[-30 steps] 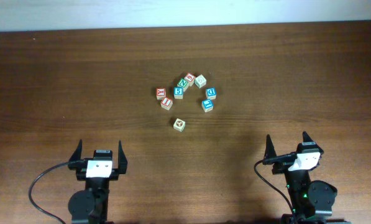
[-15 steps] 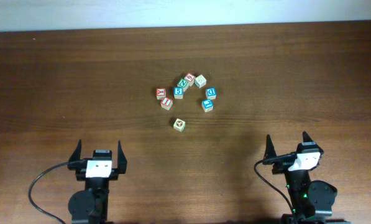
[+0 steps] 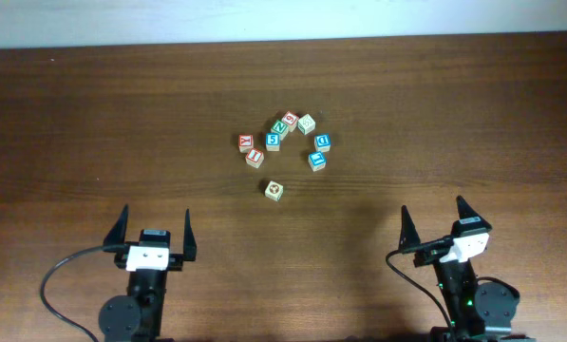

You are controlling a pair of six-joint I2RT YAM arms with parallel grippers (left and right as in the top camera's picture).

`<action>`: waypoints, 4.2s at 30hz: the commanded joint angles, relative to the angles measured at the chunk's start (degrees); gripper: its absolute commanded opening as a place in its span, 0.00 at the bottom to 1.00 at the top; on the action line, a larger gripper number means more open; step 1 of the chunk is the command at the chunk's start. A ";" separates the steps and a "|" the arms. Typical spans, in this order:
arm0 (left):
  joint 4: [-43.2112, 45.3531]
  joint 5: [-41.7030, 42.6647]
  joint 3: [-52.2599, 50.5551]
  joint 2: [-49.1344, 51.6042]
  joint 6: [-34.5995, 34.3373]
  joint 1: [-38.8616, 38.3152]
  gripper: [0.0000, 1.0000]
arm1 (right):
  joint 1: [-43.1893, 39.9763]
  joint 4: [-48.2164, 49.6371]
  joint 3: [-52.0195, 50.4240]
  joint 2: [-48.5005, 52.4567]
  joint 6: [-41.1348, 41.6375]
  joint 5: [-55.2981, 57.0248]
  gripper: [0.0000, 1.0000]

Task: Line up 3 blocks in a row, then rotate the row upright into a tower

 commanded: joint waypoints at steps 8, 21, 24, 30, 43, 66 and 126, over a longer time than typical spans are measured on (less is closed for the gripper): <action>-9.79 4.92 37.35 35.52 -2.99 0.20 0.99 | -0.37 -0.44 24.63 21.62 1.29 -7.80 0.98; -53.59 10.88 84.50 87.41 -3.08 -2.29 0.99 | 12.24 -28.44 73.64 85.07 1.27 -19.19 0.98; -54.93 14.99 84.48 91.52 -3.10 -3.65 0.99 | 19.19 -28.39 75.36 95.38 1.27 -19.19 0.98; -55.65 18.51 84.48 92.96 -3.06 -3.85 0.99 | 22.56 -26.82 75.36 108.96 5.03 -12.57 0.76; -54.62 7.10 84.48 92.96 -11.52 -3.85 0.99 | 31.91 -24.59 75.14 116.17 13.40 19.26 0.45; -54.64 7.10 84.48 92.96 -11.50 -3.85 0.99 | 34.56 -38.47 65.22 105.68 35.21 14.64 0.36; -54.64 7.10 84.48 92.96 -11.50 -3.85 0.99 | 37.42 -53.48 81.09 117.18 36.68 15.45 0.47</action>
